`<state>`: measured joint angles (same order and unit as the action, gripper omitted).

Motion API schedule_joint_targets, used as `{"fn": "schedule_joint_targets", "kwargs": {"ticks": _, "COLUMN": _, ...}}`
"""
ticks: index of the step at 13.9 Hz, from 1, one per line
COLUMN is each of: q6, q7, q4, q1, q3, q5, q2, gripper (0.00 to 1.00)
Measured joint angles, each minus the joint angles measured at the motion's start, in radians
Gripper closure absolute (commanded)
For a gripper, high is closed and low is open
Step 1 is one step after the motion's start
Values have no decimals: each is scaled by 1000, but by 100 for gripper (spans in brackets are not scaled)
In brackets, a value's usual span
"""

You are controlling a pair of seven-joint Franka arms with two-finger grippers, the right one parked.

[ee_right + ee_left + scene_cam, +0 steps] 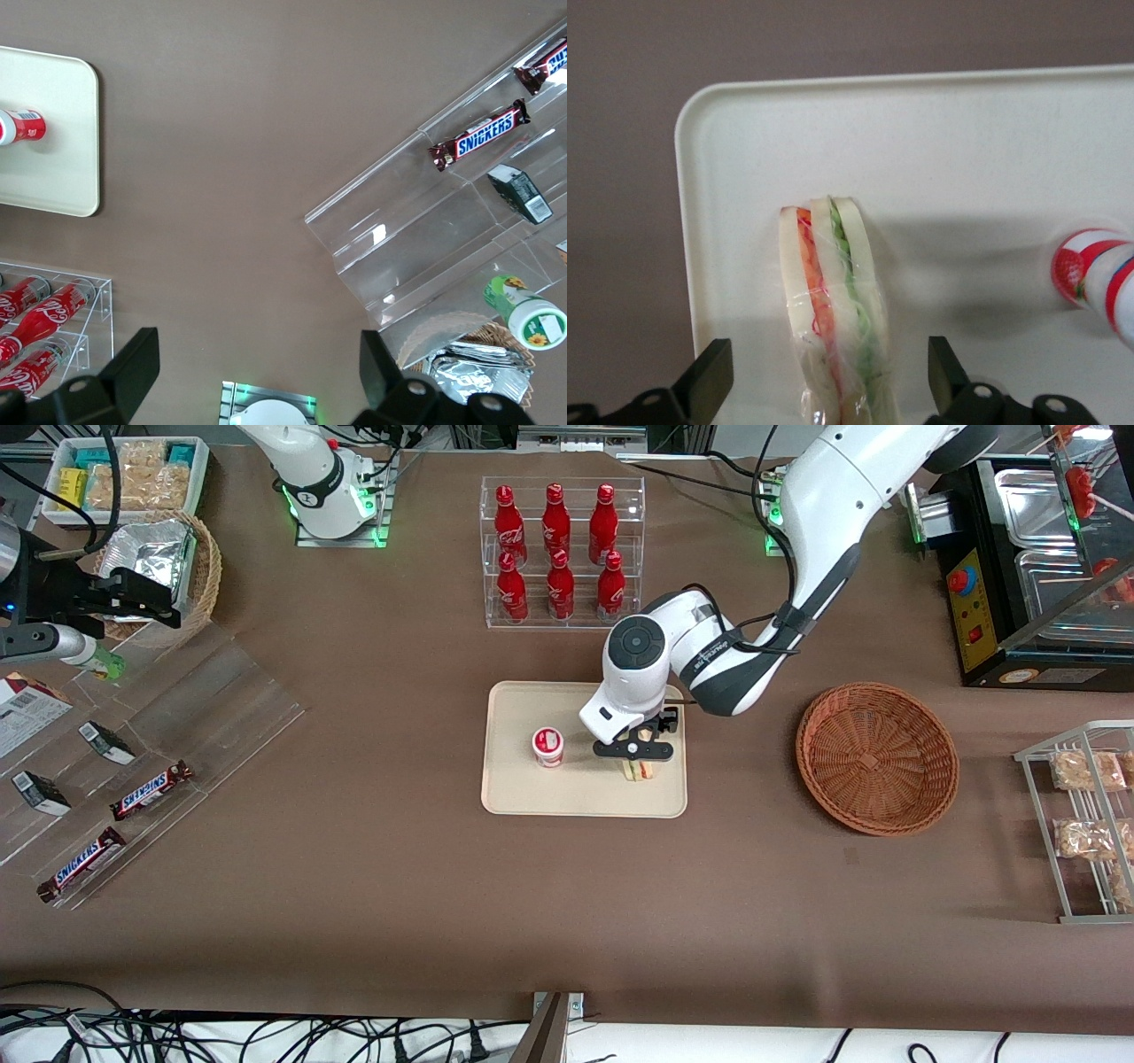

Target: Place sandwich from basket to tray

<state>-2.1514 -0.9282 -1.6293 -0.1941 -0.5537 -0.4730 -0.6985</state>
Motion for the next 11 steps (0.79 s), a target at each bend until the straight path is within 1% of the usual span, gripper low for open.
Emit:
{"fn": "schedule_joint_targets", "kwargs": {"ticks": 3, "q6": 73, "q7": -45, "q4": 22, "q1": 30, "q3": 1, "q5": 0, "q2": 76, "gripper": 0}}
{"fn": "schedule_joint_targets", "kwargs": {"ticks": 6, "q6": 185, "q7": -49, "q4": 54, "q1": 94, "q3": 0, "q5": 9, "q2": 178, "gripper": 0}}
{"fn": "schedule_joint_targets", "kwargs": {"ticks": 8, "q6": 255, "q7": -49, "q4": 97, "q1": 137, "q3": -1, "q5": 29, "q2": 228, "gripper": 0}}
{"fn": "schedule_joint_targets", "kwargs": {"ticks": 11, "q6": 366, "q7": -49, "q4": 182, "q1": 179, "q3": -1, "q5": 48, "q2": 262, "gripper": 0}}
